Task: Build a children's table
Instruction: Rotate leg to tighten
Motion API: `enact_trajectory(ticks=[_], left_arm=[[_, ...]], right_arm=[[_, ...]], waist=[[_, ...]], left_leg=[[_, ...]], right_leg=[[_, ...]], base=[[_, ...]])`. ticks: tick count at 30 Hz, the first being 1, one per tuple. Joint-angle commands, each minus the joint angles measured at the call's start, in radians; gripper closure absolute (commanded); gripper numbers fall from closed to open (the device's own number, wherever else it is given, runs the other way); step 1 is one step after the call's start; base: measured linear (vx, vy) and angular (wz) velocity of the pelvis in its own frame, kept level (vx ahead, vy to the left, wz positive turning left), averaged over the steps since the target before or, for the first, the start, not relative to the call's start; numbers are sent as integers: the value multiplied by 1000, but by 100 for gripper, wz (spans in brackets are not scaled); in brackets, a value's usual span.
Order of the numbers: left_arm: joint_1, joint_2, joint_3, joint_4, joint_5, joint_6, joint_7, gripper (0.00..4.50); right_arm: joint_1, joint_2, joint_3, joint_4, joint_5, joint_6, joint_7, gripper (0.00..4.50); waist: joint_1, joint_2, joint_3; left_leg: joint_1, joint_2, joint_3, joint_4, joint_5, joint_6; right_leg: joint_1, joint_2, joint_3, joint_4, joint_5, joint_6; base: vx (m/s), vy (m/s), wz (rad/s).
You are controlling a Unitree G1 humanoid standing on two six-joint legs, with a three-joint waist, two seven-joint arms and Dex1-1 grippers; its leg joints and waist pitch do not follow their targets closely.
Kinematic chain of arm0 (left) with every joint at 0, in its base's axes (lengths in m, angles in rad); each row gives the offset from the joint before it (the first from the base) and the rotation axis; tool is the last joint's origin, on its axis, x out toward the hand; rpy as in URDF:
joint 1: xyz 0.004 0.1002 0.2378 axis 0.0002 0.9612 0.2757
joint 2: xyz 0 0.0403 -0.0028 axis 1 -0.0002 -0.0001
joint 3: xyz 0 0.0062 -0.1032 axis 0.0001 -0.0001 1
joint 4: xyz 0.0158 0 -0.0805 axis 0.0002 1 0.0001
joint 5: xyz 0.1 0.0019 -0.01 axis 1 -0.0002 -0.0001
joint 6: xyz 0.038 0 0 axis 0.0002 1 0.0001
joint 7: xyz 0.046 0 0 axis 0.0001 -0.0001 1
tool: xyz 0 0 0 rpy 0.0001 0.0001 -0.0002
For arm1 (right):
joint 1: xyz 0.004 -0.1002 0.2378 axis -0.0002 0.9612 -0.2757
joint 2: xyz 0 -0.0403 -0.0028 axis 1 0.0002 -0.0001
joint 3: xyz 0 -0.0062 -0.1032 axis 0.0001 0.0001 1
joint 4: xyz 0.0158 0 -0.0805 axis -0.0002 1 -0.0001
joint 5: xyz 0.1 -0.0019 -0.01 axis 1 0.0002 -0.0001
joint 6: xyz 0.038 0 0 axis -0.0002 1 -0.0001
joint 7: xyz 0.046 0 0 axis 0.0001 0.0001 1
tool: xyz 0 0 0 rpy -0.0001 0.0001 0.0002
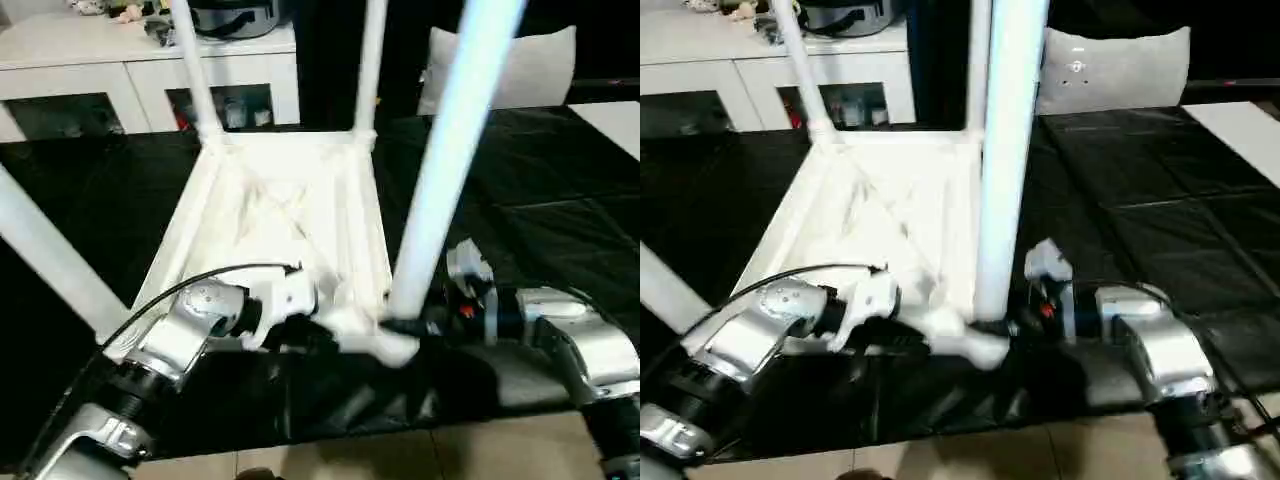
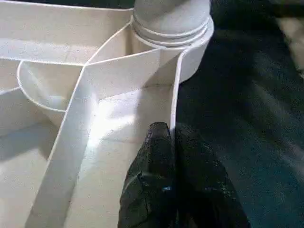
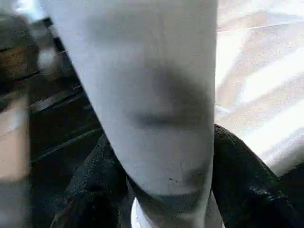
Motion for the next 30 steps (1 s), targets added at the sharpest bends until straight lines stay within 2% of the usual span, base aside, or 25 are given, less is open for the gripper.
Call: enact_trajectory(ticks=[1, 3, 4, 6, 7, 8, 10, 11, 12, 13, 14, 15, 18, 19, 22, 25, 30], left_arm=[[-44, -89, 27, -62, -40, 55, 119, 450], [-65, -153, 55, -56, -41, 111, 213, 450], [-72, -170, 60, -49, -38, 120, 241, 450], [-103, -246, 94, -4, -13, 134, 387, 450], [-103, -246, 94, -4, -13, 134, 387, 450], [-120, -273, 96, 16, 20, 115, 455, 450], [-123, -271, 83, 18, 37, 99, 451, 450], [-122, -259, 62, 14, 55, 84, 436, 450], [-122, -257, 59, 13, 57, 83, 433, 450], [-107, -232, 30, -4, 64, 70, 388, 450], [-107, -232, 30, -4, 64, 70, 388, 450], [-100, -224, 25, -12, 59, 76, 374, 450], [-84, -202, 10, -21, 53, 63, 345, 450], [-78, -190, 4, -22, 57, 47, 331, 450], [-63, -145, -5, -25, 55, 21, 272, 450], [-53, -98, -15, -27, 46, -21, 199, 450], [-42, -57, -28, -29, 28, -81, 116, 450]], right_arm=[[-21, 82, 62, 13, -25, 45, -122, 245], [-46, 156, 44, 58, -79, 70, -293, 246], [-54, 178, 35, 71, -92, 83, -344, 246], [-85, 263, -11, 121, -128, 108, -540, 246], [-85, 263, -11, 121, -128, 108, -540, 246], [-96, 297, -19, 145, -142, 86, -602, 214], [-99, 312, -33, 149, -137, 75, -618, 181], [-101, 323, -46, 148, -132, 60, -622, 178], [-101, 323, -47, 147, -132, 58, -621, 178], [-92, 309, -40, 126, -121, 42, -576, 164], [-92, 309, -40, 126, -121, 42, -576, 149], [-85, 301, -38, 111, -111, 41, -548, 135], [-60, 263, -31, 68, -99, 46, -488, 125], [-49, 240, -28, 50, -86, 45, -450, 97], [-17, 152, -27, -1, -53, 45, -332, 89], [2, 72, -40, -33, -8, 44, -207, 56], [15, 0, -31, -50, 14, 25, -83, 12]], waist=[[-10, -20, -56], [-29, -21, -57], [-34, -20, -57], [-50, -17, -61], [-52, -20, -63], [-51, -16, -63], [-48, -14, -69], [-47, -14, -70], [-45, -10, -72], [-43, -8, -72], [-43, -8, -72], [-43, -7, -72], [-39, -7, -71], [-40, -7, -71], [-31, -10, -68], [-20, -11, -67], [-11, -12, -65]], left_leg=[[3, 25, -14, -78, -240, 3], [-4, 22, -16, -78, -229, 4], [-2, 22, -14, -77, -232, 7], [-1, 16, -13, -71, -217, 12], [-2, 15, -12, -70, -199, 22], [-4, 16, -13, -70, -194, 27], [-3, 19, -11, -69, -165, 44], [-8, 20, -11, -69, -140, 53], [-8, 22, -10, -68, -128, 58], [-8, 23, -12, -68, -121, 66], [-8, 23, -12, -68, -121, 66], [-9, 24, -11, -68, -120, 70], [-5, 27, -10, -67, -125, 79], [-5, 27, -9, -67, -129, 79], [-2, 29, -9, -70, -151, 79], [0, 30, -9, -69, -171, 77], [1, 31, -9, -71, -180, 68]], right_leg=[[49, -60, 38, -105, -499, -100], [53, -58, 37, -107, -490, -90], [48, -57, 38, -111, -488, -92], [48, -53, 37, -112, -459, -99], [49, -53, 39, -110, -429, -105], [50, -53, 39, -108, -413, -108], [51, -52, 42, -103, -345, -121], [55, -51, 44, -95, -284, -138], [55, -51, 44, -90, -237, -151], [58, -51, 44, -87, -200, -164], [58, -51, 44, -87, -200, -164], [62, -52, 45, -81, -166, -181], [63, -53, 46, -79, -148, -199], [62, -53, 46, -80, -151, -202], [64, -54, 47, -84, -185, -195], [61, -56, 48, -88, -228, -181], [57, -57, 48, -91, -265, -172]], base=[[0, 0, 0], [0, 0, 0], [0, 0, 0], [0, 0, 0], [0, 0, 0], [0, 0, 0], [0, 0, 0], [0, 0, 0], [0, 0, 0], [0, 0, 0], [0, 0, 0], [0, 0, 0], [0, 0, 0], [0, 0, 0], [0, 0, 0], [0, 0, 0], [0, 0, 0]])
